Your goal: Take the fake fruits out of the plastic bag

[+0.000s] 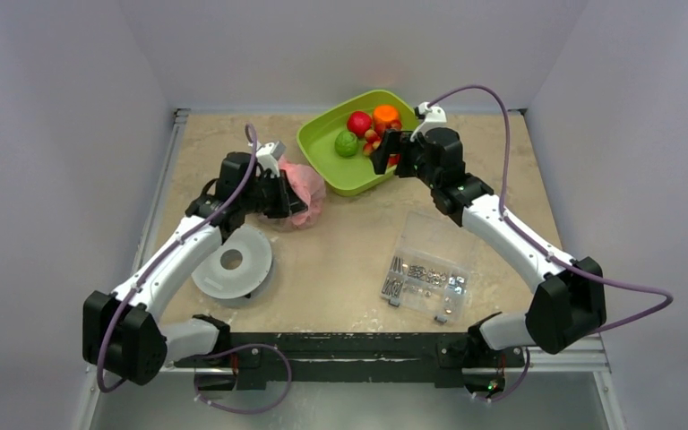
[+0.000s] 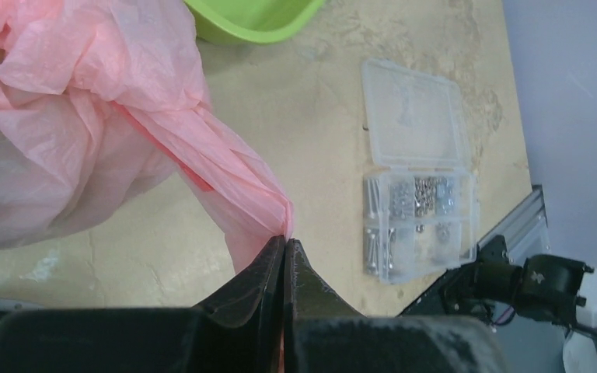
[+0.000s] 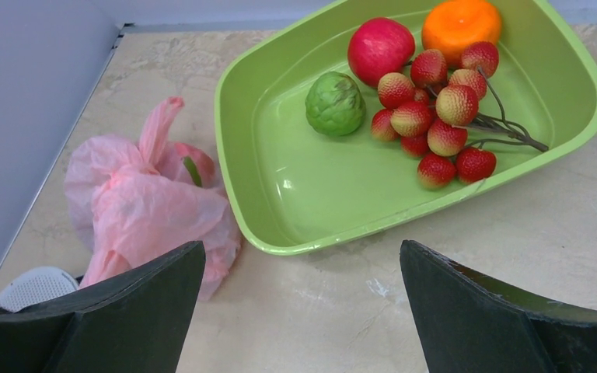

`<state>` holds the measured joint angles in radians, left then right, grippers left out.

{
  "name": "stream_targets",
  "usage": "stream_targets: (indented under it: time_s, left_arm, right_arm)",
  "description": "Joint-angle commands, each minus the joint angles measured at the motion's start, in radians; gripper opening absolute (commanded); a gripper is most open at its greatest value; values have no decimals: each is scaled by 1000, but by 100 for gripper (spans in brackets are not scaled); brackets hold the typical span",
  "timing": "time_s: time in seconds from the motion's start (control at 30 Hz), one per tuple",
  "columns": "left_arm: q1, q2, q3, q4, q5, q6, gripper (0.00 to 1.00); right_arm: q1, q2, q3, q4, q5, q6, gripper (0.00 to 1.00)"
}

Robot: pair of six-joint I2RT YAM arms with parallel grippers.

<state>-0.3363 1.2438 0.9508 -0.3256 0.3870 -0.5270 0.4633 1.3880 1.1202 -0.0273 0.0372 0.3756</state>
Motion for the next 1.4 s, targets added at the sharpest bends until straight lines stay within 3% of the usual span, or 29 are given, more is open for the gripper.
stream_targets:
  time_s: [0.0,0.07,0.23,0.33,0.47,0.57,0.7,0.83,1.13,1.37]
  left_arm:
    - [-37,-91,-16,-127,25,40,0]
    - [-41,-160,-52,-128,14,39,10]
    - [-39,-281,-35,-198,-91,101,51]
    - [-38,-312,17,-215,-185,148,68]
    - [-12,-240,106,-167,-299,228,81]
    - [41,-90,202,-163,-329,296,79]
    - [81,118,307,-183,-302,388,74]
    - [84,254,363,-205,-233,432,62]
    - [91,272,322,-163,-172,442,53]
    - [130,345,364,-175,-26,396,40]
  right_arm:
    - [19,-9,0,84,-55,-43,99]
    - [42,-7,-7,100,-61,-58,99]
    - [88,14,-17,148,-124,-60,99]
    - [103,46,-18,169,-166,-36,99]
    - [136,91,-12,199,-218,4,99]
    - [165,122,9,199,-224,45,98]
    - [193,161,22,193,-214,168,91]
    - [235,199,30,189,-178,235,85]
    - [256,257,76,180,-124,294,79]
    - [262,321,188,127,-57,275,74]
